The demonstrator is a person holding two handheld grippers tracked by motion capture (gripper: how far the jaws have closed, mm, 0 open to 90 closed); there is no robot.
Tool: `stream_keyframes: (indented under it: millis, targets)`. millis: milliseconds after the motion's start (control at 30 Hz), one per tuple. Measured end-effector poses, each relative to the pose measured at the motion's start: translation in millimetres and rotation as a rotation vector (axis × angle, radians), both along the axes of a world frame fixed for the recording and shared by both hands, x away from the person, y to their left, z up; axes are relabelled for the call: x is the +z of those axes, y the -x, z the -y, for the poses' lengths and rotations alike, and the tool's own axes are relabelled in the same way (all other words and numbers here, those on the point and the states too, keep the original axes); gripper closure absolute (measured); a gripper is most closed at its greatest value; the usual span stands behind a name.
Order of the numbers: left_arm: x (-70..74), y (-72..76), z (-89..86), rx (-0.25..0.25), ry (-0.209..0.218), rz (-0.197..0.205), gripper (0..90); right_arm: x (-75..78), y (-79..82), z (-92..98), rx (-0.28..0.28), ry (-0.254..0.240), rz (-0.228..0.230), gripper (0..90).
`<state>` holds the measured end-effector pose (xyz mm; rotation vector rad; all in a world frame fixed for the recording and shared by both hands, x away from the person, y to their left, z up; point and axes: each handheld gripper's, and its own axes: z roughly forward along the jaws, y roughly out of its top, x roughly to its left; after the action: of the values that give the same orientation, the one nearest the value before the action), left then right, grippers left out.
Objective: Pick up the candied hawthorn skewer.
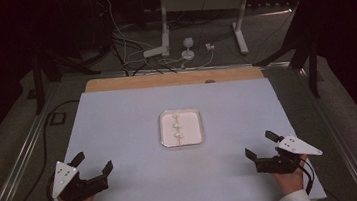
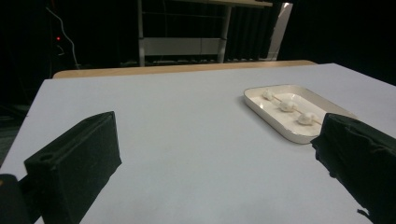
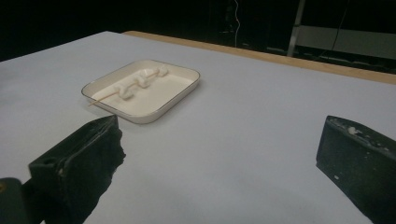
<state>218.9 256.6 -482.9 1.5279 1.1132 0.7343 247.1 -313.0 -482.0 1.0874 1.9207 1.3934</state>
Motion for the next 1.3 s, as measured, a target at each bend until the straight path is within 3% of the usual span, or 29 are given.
stream_keyframes:
  millis: [67,400,567,867,1067,1167,1300]
  targets:
    - [-0.9,-0.5,-1.7,0.0,0.021,-0.006,0.5,-0.5,0.2,0.7,-0.009,0.005,-0.001,0.0]
    - [0.6,-2.2,1.6,-0.003,0.039,-0.019,0.5,-4.5,-2.5,3.1,-0.029,0.012,-0.008,0.0]
    - [14.0,-9.0,16.1,-0.037,-0.003,-0.026,0.5,-4.7,-2.5,4.5,-0.033,-0.003,-0.006,0.0]
    - [27.5,-29.5,36.7,-0.076,0.011,-0.01,0.5,-3.8,-2.0,7.4,-0.044,-0.023,0.002,0.0]
    - [36.0,-43.9,57.5,-0.112,-0.009,0.003,0.5,-3.4,-1.7,6.2,-0.04,-0.016,0.006,0.0]
    - [37.4,-48.9,67.1,-0.124,-0.012,-0.008,0.5,-3.9,-2.3,6.1,-0.039,-0.018,0.0,0.0]
    - [35.1,-57.5,83.1,-0.157,-0.046,-0.057,0.5,-3.7,-1.9,6.1,-0.037,-0.017,0.003,0.0]
